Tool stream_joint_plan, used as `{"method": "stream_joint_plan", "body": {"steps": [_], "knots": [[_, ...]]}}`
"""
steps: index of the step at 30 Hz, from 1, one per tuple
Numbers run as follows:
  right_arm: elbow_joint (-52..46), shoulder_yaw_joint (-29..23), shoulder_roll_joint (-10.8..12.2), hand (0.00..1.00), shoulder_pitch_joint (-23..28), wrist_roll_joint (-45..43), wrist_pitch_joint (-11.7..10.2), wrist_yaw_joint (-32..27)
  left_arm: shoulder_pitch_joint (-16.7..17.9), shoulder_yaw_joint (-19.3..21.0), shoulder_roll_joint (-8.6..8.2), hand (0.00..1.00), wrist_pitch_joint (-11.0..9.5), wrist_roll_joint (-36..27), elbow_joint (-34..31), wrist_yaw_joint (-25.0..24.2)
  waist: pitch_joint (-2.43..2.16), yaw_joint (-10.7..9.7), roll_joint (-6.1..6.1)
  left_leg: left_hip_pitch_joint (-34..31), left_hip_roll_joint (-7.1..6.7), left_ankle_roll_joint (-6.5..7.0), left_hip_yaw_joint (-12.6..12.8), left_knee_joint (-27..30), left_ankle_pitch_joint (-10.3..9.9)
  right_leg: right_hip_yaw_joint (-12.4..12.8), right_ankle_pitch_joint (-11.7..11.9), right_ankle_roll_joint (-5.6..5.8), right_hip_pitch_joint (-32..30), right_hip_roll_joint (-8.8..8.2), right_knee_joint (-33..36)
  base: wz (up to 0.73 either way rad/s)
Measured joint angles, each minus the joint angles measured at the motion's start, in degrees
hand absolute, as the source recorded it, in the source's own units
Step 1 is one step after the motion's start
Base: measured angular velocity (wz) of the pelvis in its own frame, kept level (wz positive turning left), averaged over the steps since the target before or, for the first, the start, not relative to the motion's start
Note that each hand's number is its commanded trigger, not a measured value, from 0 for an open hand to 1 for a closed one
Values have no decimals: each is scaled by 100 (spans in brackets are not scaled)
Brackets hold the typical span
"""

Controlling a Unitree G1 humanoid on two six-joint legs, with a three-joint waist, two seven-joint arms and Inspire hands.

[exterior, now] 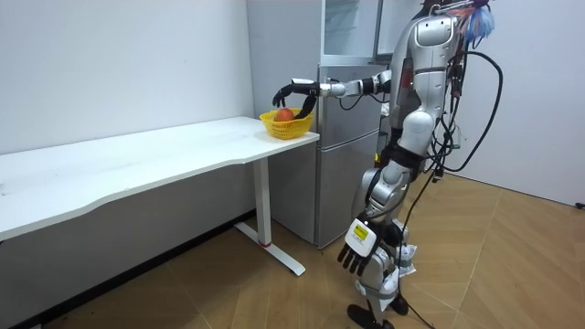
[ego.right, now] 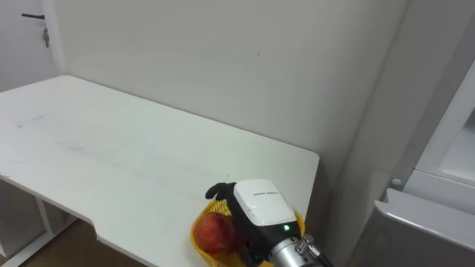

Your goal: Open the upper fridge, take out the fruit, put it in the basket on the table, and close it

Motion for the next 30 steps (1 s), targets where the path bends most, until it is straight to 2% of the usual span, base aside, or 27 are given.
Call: {"method": "stream_joint_plan", "body": {"steps": [19, 26, 30], "knots": [[225, 0, 49, 0, -99, 85, 6, 3, 6, 12, -1, 0, 0, 8, -3, -1, -12, -3, -13, 2, -14, 1, -10, 58, 0, -25, 0, 1, 51, -4, -70, 0], [228, 0, 47, 0, -99, 206, 6, 3, 2, 14, -2, 0, 0, 32, -6, 4, -19, -9, 12, -4, -16, 1, -67, 55, 0, -89, 1, 1, 65, -4, -66, 4], [249, -1, 46, 0, -99, 207, 6, 3, -16, 58, -8, 0, 0, 246, -11, 9, -22, -11, 38, -4, -20, 1, -100, 48, 0, -128, 1, 1, 91, -7, -67, 4]]}}
